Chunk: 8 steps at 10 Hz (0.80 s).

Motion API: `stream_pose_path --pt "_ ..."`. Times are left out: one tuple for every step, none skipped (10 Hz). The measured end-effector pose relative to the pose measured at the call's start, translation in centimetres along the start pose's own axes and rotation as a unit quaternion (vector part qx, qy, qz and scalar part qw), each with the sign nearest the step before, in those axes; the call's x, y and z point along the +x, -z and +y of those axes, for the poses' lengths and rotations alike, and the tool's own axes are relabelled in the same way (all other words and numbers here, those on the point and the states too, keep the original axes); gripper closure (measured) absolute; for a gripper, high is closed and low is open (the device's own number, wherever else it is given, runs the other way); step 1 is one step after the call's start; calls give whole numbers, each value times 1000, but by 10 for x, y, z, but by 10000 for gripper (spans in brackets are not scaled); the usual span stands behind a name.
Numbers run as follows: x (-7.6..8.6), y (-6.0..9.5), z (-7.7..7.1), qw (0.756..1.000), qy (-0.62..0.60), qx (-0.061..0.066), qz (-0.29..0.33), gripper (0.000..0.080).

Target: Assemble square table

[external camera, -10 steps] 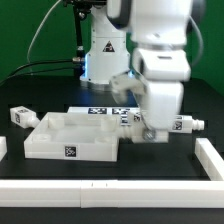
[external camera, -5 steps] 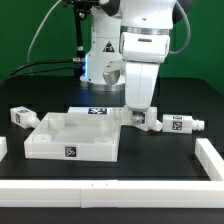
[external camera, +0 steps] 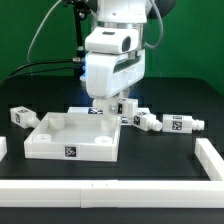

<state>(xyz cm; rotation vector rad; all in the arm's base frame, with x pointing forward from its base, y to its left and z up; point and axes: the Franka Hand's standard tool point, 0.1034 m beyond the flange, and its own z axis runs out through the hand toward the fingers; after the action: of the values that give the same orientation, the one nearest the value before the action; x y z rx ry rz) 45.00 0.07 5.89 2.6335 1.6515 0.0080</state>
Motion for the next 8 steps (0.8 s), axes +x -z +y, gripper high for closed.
stream_pose_path --pt "0 0 0 1000 0 0 0 535" --pt "-4 0 -1 1000 -9 -2 3 535" --pt "-31 -3 -8 998 -58 -10 14 535" --pt "-62 -10 -20 996 -90 -1 10 535" --pt "-79 -14 -24 993 -116 7 5 535" --pt "-68 -12 -21 994 -109 3 9 535" --pt "-65 -12 -21 994 -105 2 10 535" --pt "-67 -12 -21 994 -107 3 10 535"
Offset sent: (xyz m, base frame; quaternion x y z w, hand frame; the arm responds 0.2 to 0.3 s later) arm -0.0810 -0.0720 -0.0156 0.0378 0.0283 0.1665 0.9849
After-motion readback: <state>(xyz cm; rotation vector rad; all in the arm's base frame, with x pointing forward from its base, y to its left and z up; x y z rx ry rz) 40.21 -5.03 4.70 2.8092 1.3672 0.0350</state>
